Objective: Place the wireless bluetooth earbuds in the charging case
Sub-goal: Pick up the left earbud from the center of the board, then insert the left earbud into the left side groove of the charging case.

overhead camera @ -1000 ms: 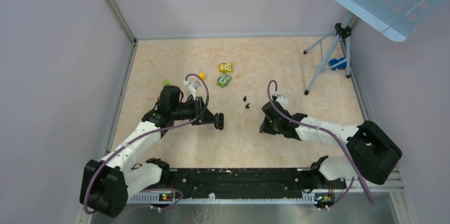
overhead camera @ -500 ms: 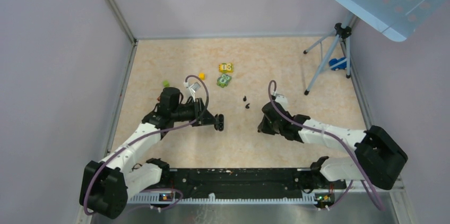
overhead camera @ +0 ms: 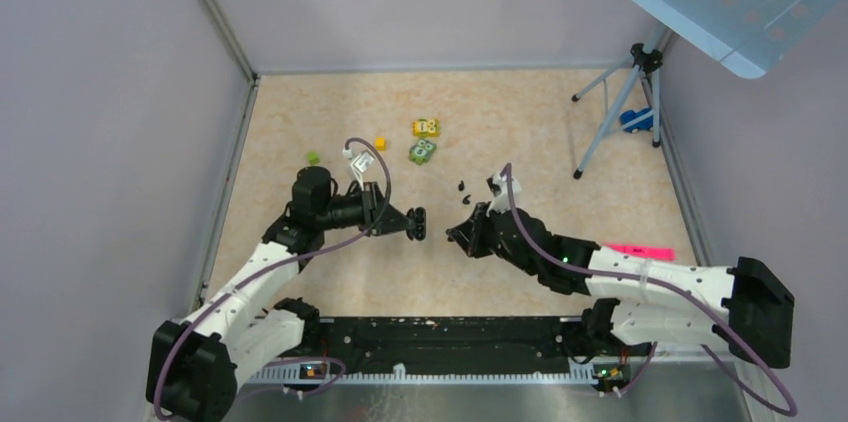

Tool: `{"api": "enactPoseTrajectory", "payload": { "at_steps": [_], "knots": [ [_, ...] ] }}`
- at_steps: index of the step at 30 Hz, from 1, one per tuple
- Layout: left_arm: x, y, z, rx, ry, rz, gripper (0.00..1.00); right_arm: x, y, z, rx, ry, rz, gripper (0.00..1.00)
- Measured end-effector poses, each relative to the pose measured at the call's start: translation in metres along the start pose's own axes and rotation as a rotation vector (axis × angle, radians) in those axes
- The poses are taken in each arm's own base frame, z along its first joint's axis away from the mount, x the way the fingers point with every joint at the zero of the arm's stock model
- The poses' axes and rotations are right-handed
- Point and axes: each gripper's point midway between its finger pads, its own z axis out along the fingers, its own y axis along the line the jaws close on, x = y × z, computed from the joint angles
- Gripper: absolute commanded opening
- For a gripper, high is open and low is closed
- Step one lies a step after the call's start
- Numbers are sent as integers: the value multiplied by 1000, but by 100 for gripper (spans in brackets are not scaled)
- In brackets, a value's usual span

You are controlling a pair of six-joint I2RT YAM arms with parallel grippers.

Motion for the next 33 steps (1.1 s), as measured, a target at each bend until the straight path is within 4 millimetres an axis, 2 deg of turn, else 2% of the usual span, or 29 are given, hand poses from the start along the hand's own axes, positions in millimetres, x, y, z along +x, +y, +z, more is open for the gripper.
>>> {"api": "enactPoseTrajectory", "payload": {
  "at_steps": [4, 14, 21, 28, 33],
  "knots": [
    [0, 2, 2, -2, 7, -12, 0, -4, 19, -2, -61, -24, -49, 0],
    [-8, 7, 9, -26, 38, -59, 0, -11, 20, -5, -82, -37, -195, 0],
    [1, 16, 24, -34, 226, -222, 0, -9, 27, -18, -198, -32, -443, 0],
    [6, -2, 20, 1, 322, -247, 0, -5, 36, -44, -405, -93, -773, 0],
    [17, -7, 20, -6, 376, -254, 0, 0, 40, -43, -473, -96, -973, 0]
  ]
}}
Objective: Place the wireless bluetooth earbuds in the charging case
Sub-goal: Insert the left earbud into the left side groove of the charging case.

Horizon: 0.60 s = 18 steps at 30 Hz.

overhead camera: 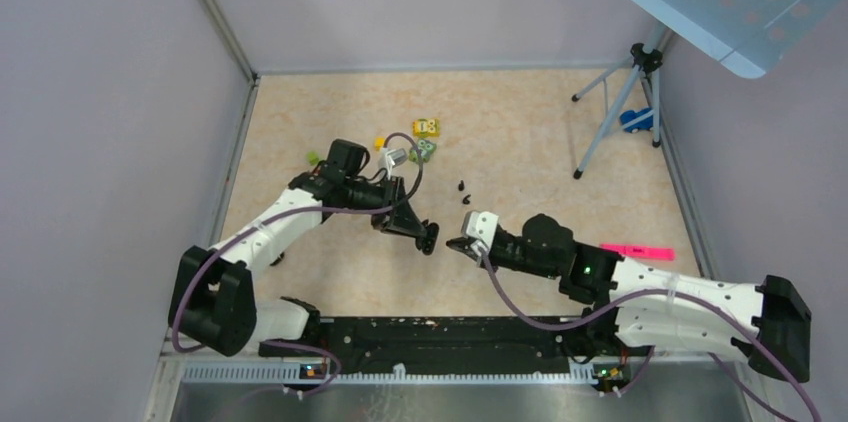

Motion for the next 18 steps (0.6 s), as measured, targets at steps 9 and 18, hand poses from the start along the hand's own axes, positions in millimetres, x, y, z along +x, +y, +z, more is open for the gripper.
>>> {"api": "enactPoseTrajectory", "payload": {
  "at_steps": [9, 18],
  "knots": [
    [17, 31, 10, -35, 108, -34, 0, 9, 19, 14, -106, 57, -246, 0],
    [38, 35, 32, -26, 217, 7, 0, 17, 30, 9, -148, 89, -336, 0]
  ]
}}
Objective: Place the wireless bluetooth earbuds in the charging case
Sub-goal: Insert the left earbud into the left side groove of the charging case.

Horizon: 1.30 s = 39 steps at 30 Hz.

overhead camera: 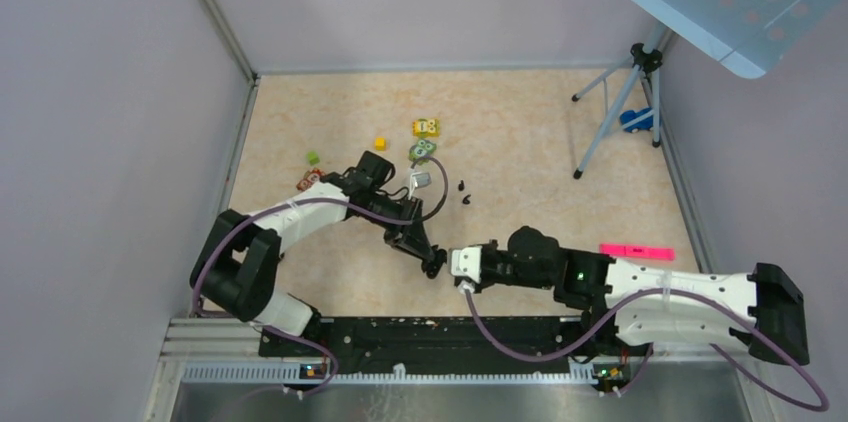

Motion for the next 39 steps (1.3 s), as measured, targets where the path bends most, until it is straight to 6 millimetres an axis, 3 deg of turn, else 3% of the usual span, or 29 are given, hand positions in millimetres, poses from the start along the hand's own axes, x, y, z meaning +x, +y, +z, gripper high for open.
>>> {"api": "enactPoseTrajectory", "payload": {
  "at_steps": [4, 8, 25, 39],
  "knots": [
    [4, -3, 9, 18, 32, 15, 0, -11, -1, -4, 10, -41, -2, 0],
    [6, -4, 12, 24, 52, 7, 0, -16, 10, -2, -21, -57, -22, 0],
    [7, -20, 9, 64, 64, 7, 0, 13, 38, 18, -130, 51, -125, 0],
    [8, -19, 7, 55, 62, 19, 0, 10, 40, 20, -143, 63, -188, 0]
  ]
}}
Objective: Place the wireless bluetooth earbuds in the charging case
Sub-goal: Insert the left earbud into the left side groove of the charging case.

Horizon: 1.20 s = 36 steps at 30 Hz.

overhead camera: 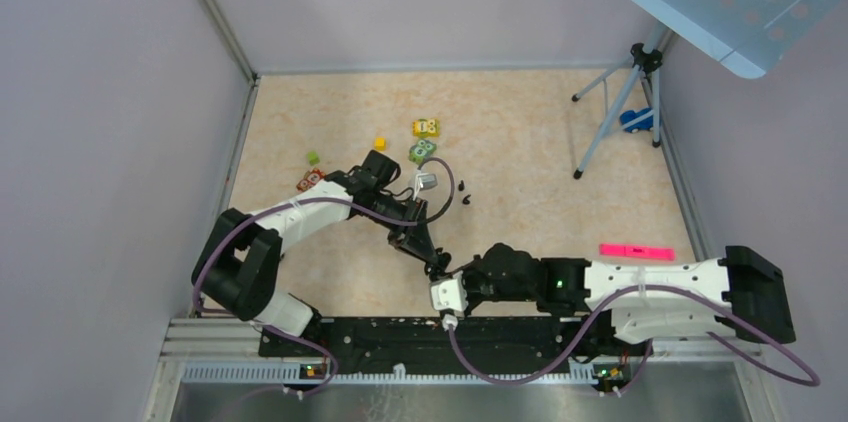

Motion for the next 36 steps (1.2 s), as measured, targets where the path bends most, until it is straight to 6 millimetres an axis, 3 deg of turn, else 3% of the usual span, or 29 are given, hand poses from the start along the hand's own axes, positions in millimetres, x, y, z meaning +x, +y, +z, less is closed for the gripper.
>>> {"api": "enactPoseTrajectory", "payload": {
  "at_steps": [8, 36],
  "knots": [
    [4, -5, -1, 16, 5, 9, 0, -16, 2, -3, -16, -4, -49, 0],
    [13, -11, 2, 45, 19, 17, 0, -11, -4, -5, 5, 39, -142, 0]
  ]
}}
